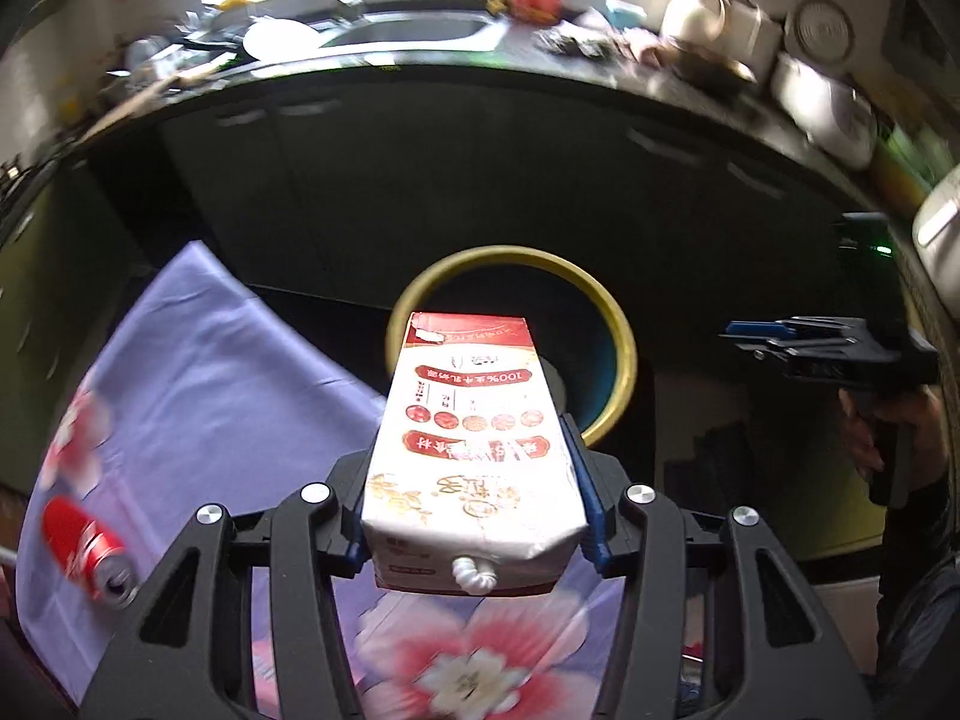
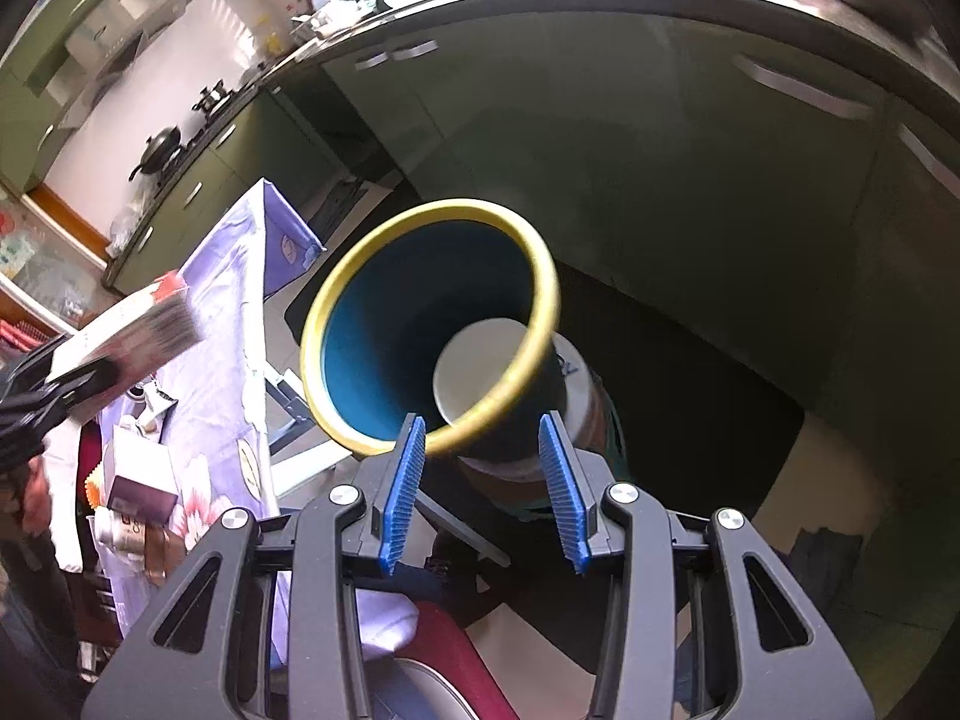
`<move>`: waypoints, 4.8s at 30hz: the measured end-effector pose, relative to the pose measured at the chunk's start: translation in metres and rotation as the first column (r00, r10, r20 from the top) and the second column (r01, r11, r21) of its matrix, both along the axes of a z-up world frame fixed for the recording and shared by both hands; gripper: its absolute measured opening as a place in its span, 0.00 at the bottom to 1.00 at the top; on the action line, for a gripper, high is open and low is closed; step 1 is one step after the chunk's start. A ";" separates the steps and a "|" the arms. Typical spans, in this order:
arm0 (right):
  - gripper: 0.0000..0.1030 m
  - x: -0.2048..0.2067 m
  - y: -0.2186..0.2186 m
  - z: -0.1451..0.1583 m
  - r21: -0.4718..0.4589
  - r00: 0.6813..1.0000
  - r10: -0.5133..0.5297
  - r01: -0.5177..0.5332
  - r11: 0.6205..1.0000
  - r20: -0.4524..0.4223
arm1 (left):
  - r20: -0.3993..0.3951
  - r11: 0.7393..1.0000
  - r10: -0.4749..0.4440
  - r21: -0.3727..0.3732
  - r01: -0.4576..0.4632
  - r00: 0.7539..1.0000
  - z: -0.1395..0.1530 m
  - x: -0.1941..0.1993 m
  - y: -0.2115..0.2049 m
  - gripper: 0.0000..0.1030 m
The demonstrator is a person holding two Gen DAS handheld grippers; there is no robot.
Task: Collect trash
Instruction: 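Carry the milk carton over the bin and open the left gripper, then grasp the crushed red Coca-Cola can with the right gripper, then drop the red can into the bin by opening the right gripper, then grasp the orange mesh sleeve with the left gripper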
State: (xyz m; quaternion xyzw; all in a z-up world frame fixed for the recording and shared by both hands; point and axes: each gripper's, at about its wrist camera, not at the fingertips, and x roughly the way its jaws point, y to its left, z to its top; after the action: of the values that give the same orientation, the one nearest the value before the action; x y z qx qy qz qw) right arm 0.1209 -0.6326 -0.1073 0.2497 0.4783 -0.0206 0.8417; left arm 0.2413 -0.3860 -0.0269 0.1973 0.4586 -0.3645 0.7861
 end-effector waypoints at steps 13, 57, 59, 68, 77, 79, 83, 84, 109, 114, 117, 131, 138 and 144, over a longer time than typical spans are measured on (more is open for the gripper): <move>0.49 -0.027 -0.011 -0.009 0.017 0.998 -0.057 0.057 0.998 -0.007 | -0.083 0.998 -0.008 0.057 0.013 0.996 -0.063 0.029 -0.071 0.64; 0.86 0.327 0.526 0.000 -0.092 0.595 0.763 -0.800 0.593 -0.254 | 0.080 0.660 0.677 -0.505 -0.556 0.732 0.073 -0.018 0.424 0.85; 0.86 0.335 0.536 -0.010 -0.100 0.596 0.747 -0.797 0.596 -0.295 | 0.076 0.659 0.678 -0.503 -0.559 0.731 0.070 -0.019 0.427 0.85; 0.68 0.338 0.543 -0.027 -0.168 0.601 0.720 -0.795 0.583 -0.347 | 0.065 0.666 0.668 -0.497 -0.557 0.741 0.061 -0.019 0.428 0.85; 0.67 0.315 0.501 0.004 -0.132 0.649 0.721 -0.759 0.638 -0.245 | 0.067 0.681 0.656 -0.482 -0.551 0.752 0.061 -0.026 0.417 0.85; 0.67 0.305 0.474 0.020 -0.138 0.673 0.709 -0.738 0.660 -0.210 | 0.076 0.696 0.641 -0.478 -0.536 0.764 0.063 -0.031 0.408 0.85; 0.67 0.264 0.388 0.047 -0.150 0.753 0.641 -0.658 0.738 -0.149 | 0.091 0.723 0.609 -0.472 -0.504 0.788 0.065 -0.041 0.392 0.85; 0.68 0.255 0.363 0.050 -0.149 0.778 0.612 -0.628 0.764 -0.142 | 0.093 0.730 0.600 -0.470 -0.496 0.795 0.065 -0.044 0.387 0.85; 0.78 0.157 0.148 -0.037 -0.129 0.961 0.213 -0.237 0.963 -0.175 | 0.027 0.804 0.552 -0.285 -0.523 0.833 0.017 -0.060 0.346 0.89; 0.78 0.117 0.157 -0.028 -0.105 0.965 0.233 -0.246 0.964 -0.118 | 0.032 0.841 0.517 -0.207 -0.501 0.855 0.000 -0.062 0.344 0.89; 0.78 0.089 0.159 -0.027 -0.070 0.966 0.236 -0.244 0.967 -0.104 | 0.040 0.879 0.462 -0.155 -0.452 0.886 -0.013 -0.062 0.339 0.90; 0.78 0.080 0.171 -0.036 -0.062 0.961 0.264 -0.270 0.961 -0.089 | 0.146 0.922 0.377 0.032 -0.386 0.914 -0.034 -0.075 0.320 0.71; 0.78 0.080 0.178 -0.031 -0.060 0.954 0.289 -0.294 0.954 -0.078 | 0.124 0.914 0.389 0.073 -0.399 0.913 -0.049 -0.071 0.314 0.48; 0.78 0.079 0.176 -0.030 -0.063 0.956 0.284 -0.288 0.955 -0.075 | 0.094 0.909 0.408 0.051 -0.414 0.908 -0.052 -0.068 0.314 0.14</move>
State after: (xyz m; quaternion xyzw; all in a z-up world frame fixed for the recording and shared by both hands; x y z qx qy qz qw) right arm 0.1995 -0.4566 -0.1368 0.1462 0.5354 0.0758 0.8284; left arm 0.1733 -0.0723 -0.0789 0.1383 0.4699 -0.1662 0.8558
